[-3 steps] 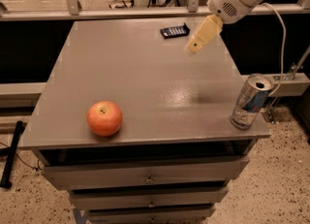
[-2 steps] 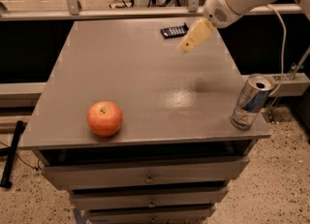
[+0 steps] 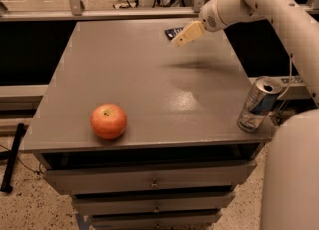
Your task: Move rxbar blueberry near apple
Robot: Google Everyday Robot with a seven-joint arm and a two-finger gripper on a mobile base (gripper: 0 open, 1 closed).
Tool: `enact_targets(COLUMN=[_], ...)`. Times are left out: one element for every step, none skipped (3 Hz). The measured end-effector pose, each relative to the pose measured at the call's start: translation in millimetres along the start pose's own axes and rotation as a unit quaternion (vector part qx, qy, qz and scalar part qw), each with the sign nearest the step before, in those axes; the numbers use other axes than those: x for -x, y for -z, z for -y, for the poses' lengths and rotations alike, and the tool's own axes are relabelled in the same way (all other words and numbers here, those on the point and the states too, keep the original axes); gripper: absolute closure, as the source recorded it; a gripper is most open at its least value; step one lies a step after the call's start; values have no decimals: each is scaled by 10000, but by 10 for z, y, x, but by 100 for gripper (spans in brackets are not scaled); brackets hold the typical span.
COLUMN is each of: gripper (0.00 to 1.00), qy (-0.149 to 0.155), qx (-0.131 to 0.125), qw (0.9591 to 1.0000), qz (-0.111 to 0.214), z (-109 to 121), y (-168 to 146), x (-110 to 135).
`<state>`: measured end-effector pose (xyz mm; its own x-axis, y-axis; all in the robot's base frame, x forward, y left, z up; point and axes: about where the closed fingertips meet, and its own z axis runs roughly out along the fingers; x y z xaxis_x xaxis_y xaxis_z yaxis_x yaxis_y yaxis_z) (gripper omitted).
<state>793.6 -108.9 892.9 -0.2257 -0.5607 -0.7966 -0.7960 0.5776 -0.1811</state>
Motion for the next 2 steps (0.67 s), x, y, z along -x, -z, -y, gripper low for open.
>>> enact_targets(gripper=[0,0], qy=[-164,-308], qx=[-22,-8], qw=[9996,9989], qz=[245,352], z=[277,426], y=[-267,-356], x=[-49,-153])
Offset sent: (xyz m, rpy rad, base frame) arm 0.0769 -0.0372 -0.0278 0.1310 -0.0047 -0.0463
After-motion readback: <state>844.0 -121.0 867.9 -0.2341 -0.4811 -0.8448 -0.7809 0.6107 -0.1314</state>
